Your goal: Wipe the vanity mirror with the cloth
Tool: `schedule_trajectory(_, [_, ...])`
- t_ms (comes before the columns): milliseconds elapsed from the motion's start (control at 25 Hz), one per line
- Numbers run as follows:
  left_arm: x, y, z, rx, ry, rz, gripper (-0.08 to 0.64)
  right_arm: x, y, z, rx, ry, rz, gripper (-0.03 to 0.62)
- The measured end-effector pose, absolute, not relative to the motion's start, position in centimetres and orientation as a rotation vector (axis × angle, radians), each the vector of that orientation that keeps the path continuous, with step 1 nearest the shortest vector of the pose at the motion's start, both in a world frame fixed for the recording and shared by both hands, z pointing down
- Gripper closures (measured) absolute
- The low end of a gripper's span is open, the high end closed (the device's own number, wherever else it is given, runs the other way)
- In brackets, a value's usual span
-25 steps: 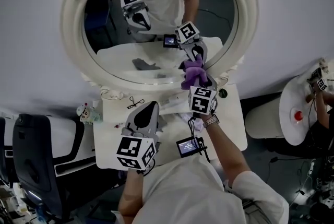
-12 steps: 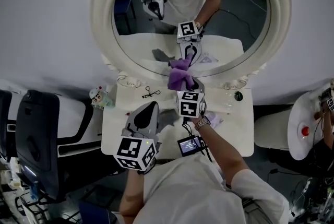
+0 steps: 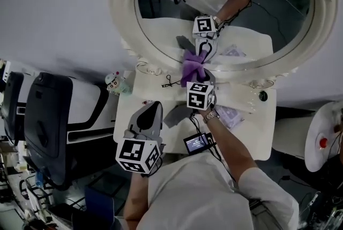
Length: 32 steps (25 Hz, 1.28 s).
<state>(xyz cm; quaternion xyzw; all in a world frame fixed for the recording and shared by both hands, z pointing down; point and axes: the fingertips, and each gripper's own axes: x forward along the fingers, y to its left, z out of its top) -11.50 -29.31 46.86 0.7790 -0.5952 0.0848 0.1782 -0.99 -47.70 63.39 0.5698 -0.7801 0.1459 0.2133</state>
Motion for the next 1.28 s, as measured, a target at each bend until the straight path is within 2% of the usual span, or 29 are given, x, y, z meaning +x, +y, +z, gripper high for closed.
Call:
schedule_trajectory(240, [-9.6, -30.6, 46.9, 2.267, -1.615, 0.252, 0.557, 1.5, -47.9, 64.3, 1.612, -2.128, 0.415, 0.531])
schedule_trajectory(800, [-3.4, -31.9, 47.4, 2.405, -1.395, 0.236, 0.557, 14.2, -47.8, 61.9, 1.856, -1.946, 0.369, 0.526])
schedule_trajectory(1280, [-4.6, -29.3, 47.3, 2.476, -1.29, 0.186, 0.557, 20.2, -42.5, 57.5, 2.134, -1.89, 0.456, 0.534])
